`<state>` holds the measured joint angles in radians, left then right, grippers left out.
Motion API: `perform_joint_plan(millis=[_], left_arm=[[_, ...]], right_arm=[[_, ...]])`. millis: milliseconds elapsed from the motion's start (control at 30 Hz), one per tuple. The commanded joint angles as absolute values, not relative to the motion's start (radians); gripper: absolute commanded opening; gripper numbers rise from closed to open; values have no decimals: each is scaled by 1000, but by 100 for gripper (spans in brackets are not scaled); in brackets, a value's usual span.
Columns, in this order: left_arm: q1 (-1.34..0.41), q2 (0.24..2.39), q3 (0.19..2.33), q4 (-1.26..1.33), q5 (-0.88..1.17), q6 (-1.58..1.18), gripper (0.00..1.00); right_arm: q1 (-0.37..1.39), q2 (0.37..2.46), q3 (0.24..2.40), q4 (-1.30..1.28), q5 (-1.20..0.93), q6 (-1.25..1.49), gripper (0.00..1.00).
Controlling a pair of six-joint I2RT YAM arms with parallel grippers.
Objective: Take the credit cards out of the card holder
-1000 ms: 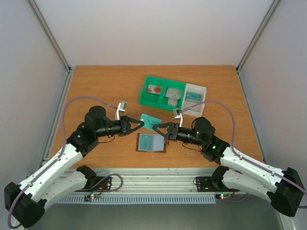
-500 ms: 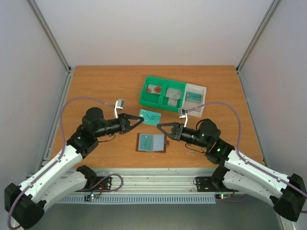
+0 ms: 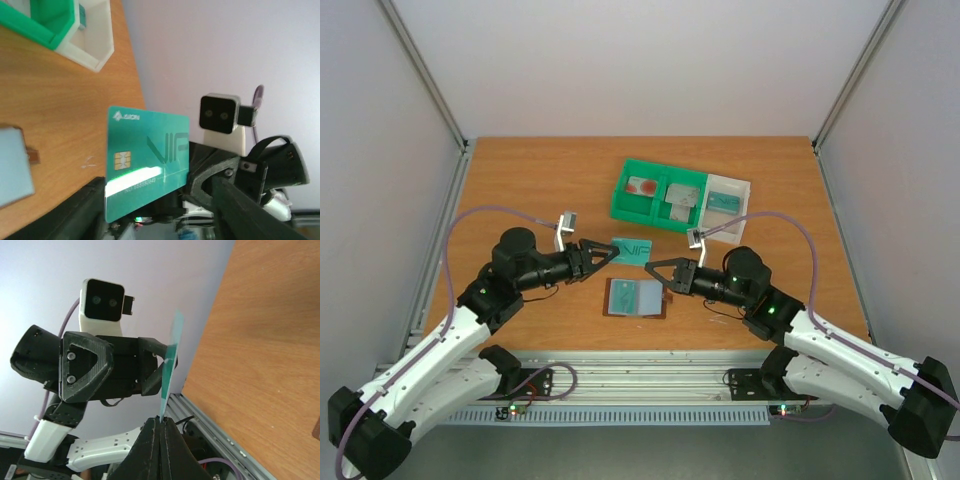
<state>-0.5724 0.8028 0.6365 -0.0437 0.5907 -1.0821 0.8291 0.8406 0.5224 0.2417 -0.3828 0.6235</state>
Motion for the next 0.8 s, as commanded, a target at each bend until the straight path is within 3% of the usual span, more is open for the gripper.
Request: perform_joint_plan(millis=[0, 367, 767], left_arm=[[-568, 798, 639, -104, 557, -1025, 65], [-568, 789, 691, -362, 417, -866, 99], [-569, 811, 695, -463, 377, -777, 99]], right_arm=[[813, 843, 583, 175, -355, 552, 1], [658, 940, 640, 63, -482, 530, 1], [384, 991, 809, -236, -516, 326, 1]])
